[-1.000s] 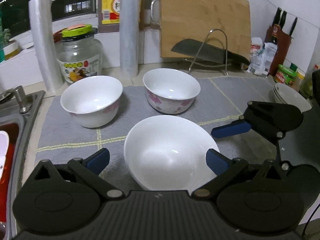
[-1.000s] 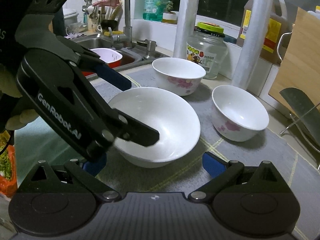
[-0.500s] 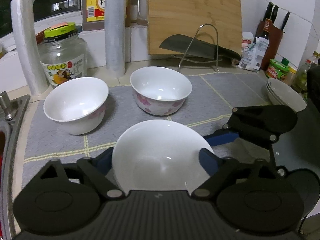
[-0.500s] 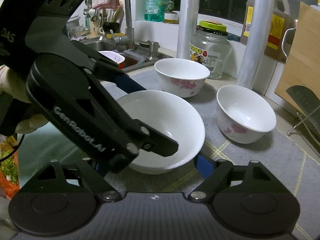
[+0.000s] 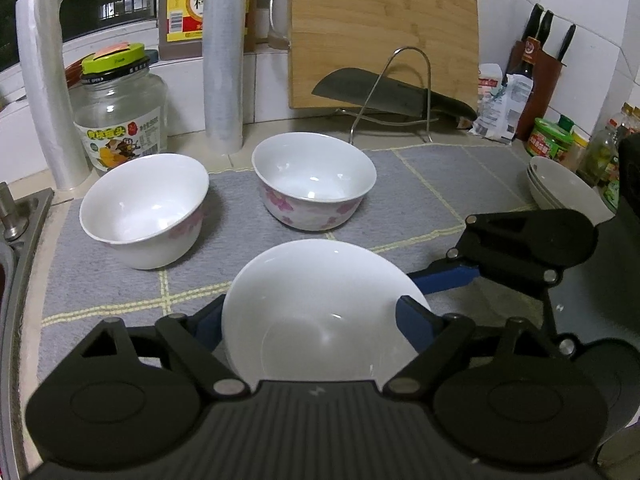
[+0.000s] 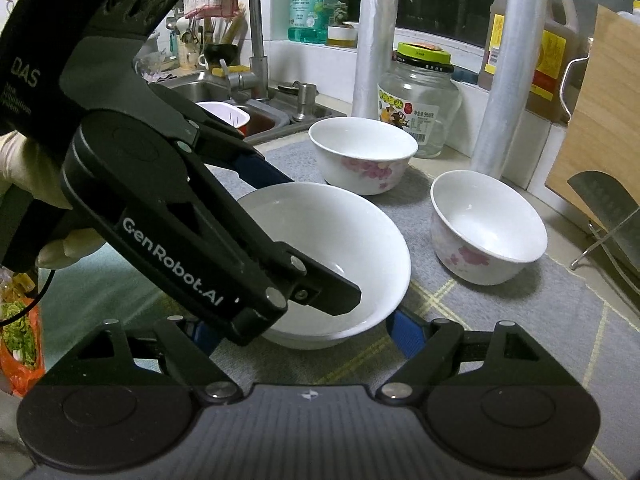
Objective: Organize plates and bowls
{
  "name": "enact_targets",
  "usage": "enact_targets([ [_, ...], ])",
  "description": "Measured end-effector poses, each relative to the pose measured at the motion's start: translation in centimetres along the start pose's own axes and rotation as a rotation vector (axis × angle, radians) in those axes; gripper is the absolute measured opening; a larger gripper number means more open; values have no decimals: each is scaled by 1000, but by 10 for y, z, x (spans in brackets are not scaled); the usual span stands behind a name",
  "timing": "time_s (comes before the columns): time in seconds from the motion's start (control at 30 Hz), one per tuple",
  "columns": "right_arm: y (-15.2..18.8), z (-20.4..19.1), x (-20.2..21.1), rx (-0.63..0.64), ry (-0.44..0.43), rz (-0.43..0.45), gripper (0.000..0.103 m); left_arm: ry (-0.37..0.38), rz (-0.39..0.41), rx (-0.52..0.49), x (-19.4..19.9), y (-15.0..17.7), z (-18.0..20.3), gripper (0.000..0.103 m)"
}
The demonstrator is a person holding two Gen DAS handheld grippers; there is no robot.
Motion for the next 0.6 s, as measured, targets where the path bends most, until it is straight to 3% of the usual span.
enact_targets([
  [0.6,23,21,53,-11,73,8,87,60,31,-47,-1,-19,55,87],
])
Point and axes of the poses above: each gripper's, at about its wrist camera, not at the fingertips, and x roughly against the way its jaws point, z to its right, y to its underside, the point moved 7 cm from there along -x, roughly the way its jaws point, and after that the axes turned 10 degrees about -x, right-handed, at the moved point
